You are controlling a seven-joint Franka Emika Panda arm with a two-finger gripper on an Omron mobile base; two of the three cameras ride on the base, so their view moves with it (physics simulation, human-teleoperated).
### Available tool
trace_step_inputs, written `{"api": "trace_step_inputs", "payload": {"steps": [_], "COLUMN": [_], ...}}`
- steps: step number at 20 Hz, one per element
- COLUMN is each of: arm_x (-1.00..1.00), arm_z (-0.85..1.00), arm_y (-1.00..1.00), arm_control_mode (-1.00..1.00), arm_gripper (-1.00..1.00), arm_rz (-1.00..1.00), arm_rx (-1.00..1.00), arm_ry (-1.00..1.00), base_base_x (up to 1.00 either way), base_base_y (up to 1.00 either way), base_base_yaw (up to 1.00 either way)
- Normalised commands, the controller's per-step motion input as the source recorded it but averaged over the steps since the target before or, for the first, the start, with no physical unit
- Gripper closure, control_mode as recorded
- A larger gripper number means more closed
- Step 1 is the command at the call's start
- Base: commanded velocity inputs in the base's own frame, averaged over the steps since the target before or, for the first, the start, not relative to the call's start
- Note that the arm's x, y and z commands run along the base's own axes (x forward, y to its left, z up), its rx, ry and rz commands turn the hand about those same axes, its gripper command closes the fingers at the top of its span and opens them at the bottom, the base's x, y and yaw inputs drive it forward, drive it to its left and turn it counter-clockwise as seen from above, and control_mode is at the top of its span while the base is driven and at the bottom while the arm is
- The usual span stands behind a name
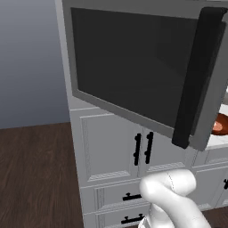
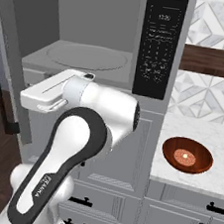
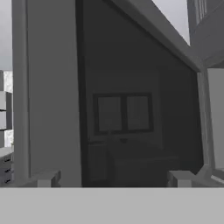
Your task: Open the microwave, place the bowl with waffle inside the microwave, then close the microwave door and turn it on.
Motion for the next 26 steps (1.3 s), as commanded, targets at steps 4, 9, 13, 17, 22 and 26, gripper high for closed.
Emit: {"api": "trace_step_inputs", "payload": {"steps": [4,9,13,17,22,26], "arm_x": [-0.65,-0.42,-0.06,0.07,0.16,0.03], "arm_z": [-0.04,-0.04,0.0,0.0,0.0,0.0], "arm_y": [0.97,1.0,0.83,0.71,0.72,0.86], "arm_control_mode": [-1.0,-1.0,-1.0,-1.0,-1.0,-1.0], "arm_gripper": [-1.0,-1.0,-1.0,-1.0,-1.0,-1.0], "arm_rz": [0.08,0.01,-0.01,-0.01,0.0,0.0], "arm_rx": [0.0,0.0,0.0,0.0,-0.02,-0.07], "arm_ry": [0.04,0.01,0.0,0.0,0.0,0.0], "base_base_x": [0.0,0.0,0.0,0.0,0.0,0.0], "base_base_y": [0.0,0.0,0.0,0.0,0.0,0.0], "base_base_yaw": [0.0,0.0,0.0,0.0,0.0,0.0]}}
